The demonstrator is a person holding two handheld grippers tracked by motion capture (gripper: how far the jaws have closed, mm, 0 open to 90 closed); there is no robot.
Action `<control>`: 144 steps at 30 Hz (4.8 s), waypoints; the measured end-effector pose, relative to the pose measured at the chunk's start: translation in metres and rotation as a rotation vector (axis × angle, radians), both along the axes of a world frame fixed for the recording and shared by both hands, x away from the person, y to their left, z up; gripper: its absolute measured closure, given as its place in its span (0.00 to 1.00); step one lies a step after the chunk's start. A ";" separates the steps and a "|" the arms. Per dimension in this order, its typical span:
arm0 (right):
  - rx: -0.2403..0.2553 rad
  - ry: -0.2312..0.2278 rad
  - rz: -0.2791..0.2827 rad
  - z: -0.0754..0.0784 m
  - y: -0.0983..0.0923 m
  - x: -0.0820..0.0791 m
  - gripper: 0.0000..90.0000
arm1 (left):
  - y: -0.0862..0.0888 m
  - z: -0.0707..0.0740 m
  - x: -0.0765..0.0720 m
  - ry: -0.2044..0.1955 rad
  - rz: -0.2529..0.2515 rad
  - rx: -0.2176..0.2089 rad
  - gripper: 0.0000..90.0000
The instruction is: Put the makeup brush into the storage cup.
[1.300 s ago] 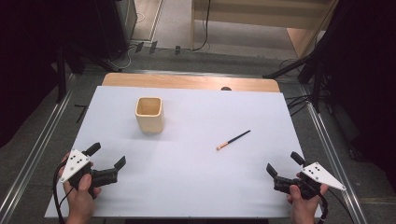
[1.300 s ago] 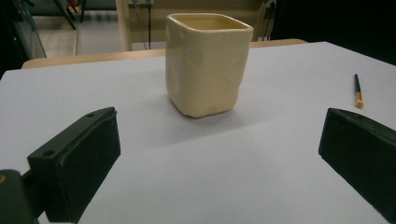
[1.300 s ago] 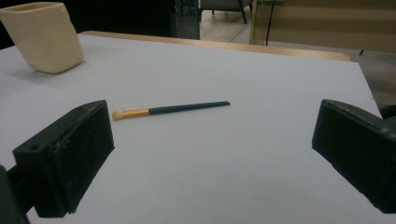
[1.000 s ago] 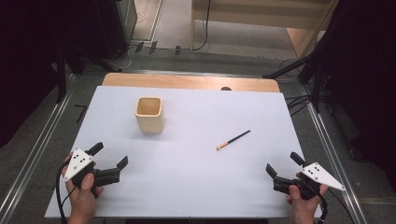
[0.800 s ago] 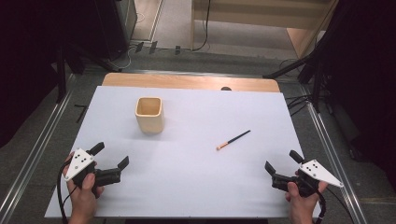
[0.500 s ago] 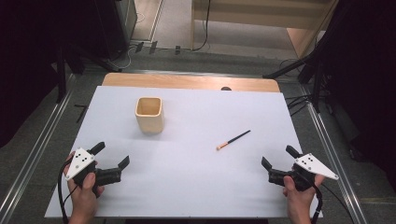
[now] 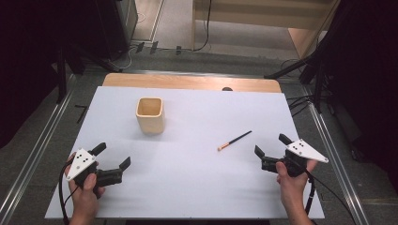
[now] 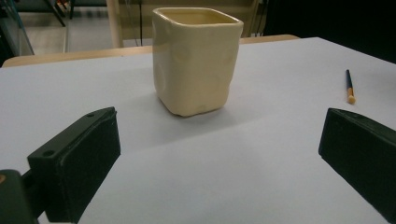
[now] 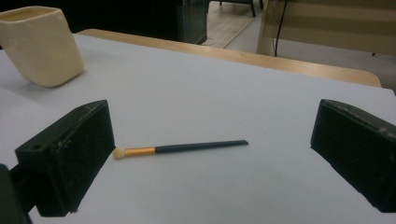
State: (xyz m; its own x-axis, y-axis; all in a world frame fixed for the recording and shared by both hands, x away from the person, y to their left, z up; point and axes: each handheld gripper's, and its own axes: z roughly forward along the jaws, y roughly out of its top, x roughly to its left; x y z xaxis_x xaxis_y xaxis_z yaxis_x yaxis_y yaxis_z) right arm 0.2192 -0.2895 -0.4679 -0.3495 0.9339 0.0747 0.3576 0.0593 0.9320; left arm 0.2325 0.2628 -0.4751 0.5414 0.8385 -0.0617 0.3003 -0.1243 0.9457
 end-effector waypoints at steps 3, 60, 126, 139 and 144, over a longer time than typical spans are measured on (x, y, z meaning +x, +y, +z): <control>-0.003 -0.002 0.007 0.003 0.004 0.007 0.00 | 0.000 0.000 0.000 0.001 -0.004 0.003 0.00; -0.134 0.095 0.153 0.038 0.039 0.102 0.05 | -0.001 -0.001 0.001 0.005 -0.014 -0.002 0.00; -0.770 0.691 0.658 -0.014 0.083 0.154 0.40 | -0.001 -0.002 0.003 0.014 -0.035 0.011 0.00; -0.827 0.764 0.722 -0.015 0.092 0.159 0.68 | -0.002 -0.002 0.003 0.016 -0.045 0.016 0.00; -0.877 0.820 0.727 -0.013 0.101 0.159 0.94 | -0.003 -0.002 0.003 0.020 -0.049 0.015 0.00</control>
